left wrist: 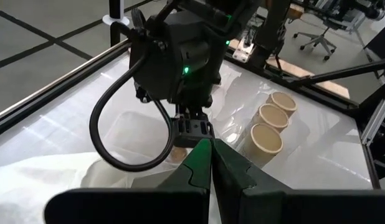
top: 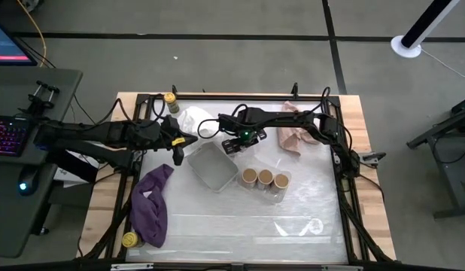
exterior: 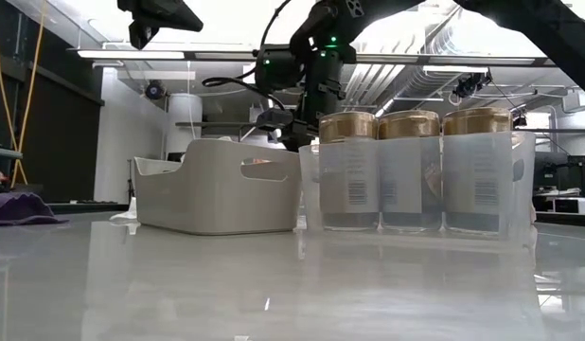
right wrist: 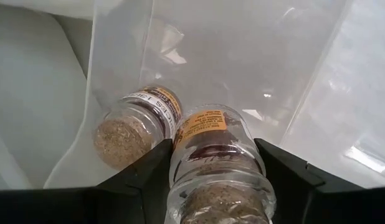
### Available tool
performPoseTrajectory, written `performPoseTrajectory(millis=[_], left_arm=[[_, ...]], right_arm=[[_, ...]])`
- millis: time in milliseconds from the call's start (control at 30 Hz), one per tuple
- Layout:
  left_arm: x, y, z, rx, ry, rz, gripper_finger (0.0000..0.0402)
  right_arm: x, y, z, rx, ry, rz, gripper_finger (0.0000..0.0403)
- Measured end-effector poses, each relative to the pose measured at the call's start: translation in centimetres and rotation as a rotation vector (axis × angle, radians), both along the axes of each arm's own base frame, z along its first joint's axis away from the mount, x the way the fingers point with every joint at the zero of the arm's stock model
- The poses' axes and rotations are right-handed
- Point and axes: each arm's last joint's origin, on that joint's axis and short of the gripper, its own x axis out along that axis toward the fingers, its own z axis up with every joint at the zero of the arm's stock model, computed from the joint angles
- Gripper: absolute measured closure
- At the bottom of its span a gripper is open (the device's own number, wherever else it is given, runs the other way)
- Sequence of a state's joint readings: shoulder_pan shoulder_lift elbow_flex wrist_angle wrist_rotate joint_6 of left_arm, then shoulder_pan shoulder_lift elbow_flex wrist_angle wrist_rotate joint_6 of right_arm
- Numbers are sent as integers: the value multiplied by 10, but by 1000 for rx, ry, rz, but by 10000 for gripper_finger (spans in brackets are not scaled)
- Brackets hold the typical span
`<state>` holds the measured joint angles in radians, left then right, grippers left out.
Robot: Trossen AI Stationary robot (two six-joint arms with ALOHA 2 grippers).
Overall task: Sort spices by type
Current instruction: Put the brown seasoning bottle into the top transparent bin
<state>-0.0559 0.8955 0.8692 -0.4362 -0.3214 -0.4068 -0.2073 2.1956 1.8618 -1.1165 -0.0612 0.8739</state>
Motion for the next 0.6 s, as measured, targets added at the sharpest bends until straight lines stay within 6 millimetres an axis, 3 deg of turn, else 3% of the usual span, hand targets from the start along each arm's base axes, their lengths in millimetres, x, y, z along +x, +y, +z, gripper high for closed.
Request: performPoseTrajectory(millis=[233, 600], left_arm=[[-2, 0, -4, 3, 53, 0, 401], [-3, 0, -6, 3, 68, 0, 402]], right_arm=[[0, 0, 0, 3, 3, -27, 201], [-2, 0, 0, -16, 28, -44, 154]])
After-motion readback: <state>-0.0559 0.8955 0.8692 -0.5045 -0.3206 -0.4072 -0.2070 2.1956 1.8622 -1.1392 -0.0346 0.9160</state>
